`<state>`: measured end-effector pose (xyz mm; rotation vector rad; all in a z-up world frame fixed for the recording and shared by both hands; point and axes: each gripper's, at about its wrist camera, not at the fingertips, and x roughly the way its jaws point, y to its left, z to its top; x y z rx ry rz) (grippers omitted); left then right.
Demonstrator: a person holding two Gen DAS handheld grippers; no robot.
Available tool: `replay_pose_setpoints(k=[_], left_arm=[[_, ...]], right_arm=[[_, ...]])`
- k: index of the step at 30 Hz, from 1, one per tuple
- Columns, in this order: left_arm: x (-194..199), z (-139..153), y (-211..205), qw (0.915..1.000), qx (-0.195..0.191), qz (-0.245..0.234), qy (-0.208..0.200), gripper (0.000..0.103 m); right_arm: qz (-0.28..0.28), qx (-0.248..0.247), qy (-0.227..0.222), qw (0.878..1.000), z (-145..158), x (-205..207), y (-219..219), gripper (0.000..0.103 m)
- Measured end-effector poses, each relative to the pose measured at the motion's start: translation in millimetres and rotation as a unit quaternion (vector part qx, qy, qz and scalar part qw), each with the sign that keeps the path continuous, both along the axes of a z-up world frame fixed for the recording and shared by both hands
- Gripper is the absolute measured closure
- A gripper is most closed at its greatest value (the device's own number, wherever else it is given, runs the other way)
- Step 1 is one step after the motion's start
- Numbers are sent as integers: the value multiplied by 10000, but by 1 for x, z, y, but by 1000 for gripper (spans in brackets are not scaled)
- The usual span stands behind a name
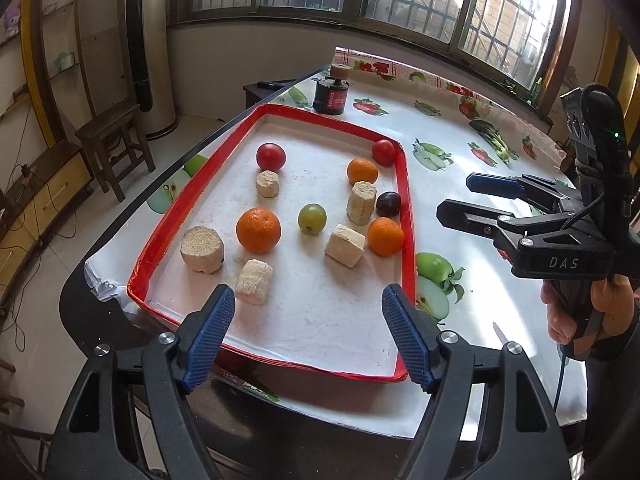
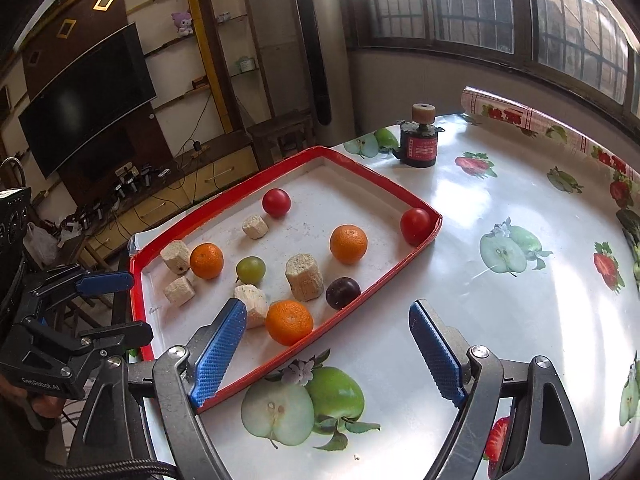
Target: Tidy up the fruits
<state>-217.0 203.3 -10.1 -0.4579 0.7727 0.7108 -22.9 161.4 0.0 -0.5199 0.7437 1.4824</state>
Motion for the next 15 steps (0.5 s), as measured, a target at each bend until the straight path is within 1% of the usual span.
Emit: replay_pose_setpoints(k=[3,5,8,15], left_arm=[[-2,1,-7,10000,65,-12,19,27],[-2,1,-13,9999,94,-109,25,27],[-4,2,-21,9995,286,-59,103,27],[-14,7,-33,9994,345,-43,-31,27]], right_arm=[[243,26,-178,9995,3,-9,-7,18],[423,67,-265,9987,6,-15,-11,18],[678,144,-327,9971,8,-23,-19,17],[1079,159,-429,9931,5,-34,-33,17]])
